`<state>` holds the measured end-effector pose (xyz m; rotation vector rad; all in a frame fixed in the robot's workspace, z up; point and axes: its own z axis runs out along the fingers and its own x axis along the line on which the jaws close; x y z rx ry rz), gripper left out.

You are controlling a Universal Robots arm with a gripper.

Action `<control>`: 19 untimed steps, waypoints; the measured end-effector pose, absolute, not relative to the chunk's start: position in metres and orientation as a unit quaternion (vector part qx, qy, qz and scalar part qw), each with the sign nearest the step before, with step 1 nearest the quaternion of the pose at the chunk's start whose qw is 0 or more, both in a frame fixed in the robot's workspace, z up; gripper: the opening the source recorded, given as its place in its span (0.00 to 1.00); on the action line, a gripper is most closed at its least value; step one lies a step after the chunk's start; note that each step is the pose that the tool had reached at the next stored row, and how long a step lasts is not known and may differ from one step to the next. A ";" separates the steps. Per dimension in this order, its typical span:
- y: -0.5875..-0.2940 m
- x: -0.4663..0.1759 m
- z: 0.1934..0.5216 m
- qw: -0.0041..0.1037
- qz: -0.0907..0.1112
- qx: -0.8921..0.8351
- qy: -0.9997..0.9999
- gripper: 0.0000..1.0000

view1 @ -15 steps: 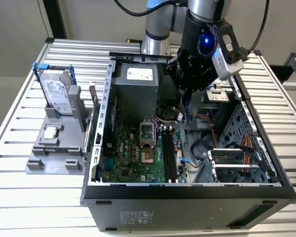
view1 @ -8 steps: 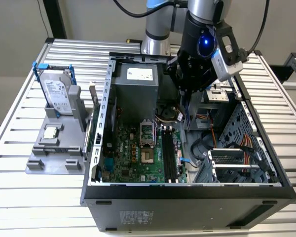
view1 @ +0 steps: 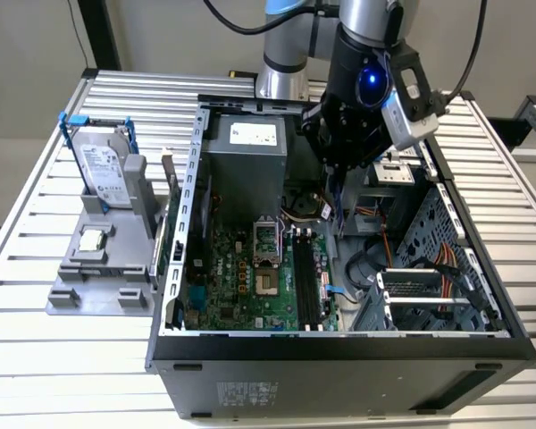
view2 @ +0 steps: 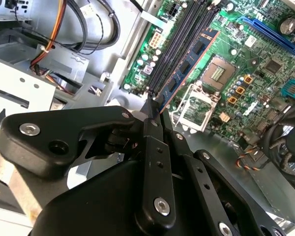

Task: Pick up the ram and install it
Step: 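Insert the ram into the slot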

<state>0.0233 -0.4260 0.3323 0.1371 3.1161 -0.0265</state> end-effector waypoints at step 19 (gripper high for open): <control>-0.426 0.023 0.326 0.011 -0.009 0.044 0.999 0.00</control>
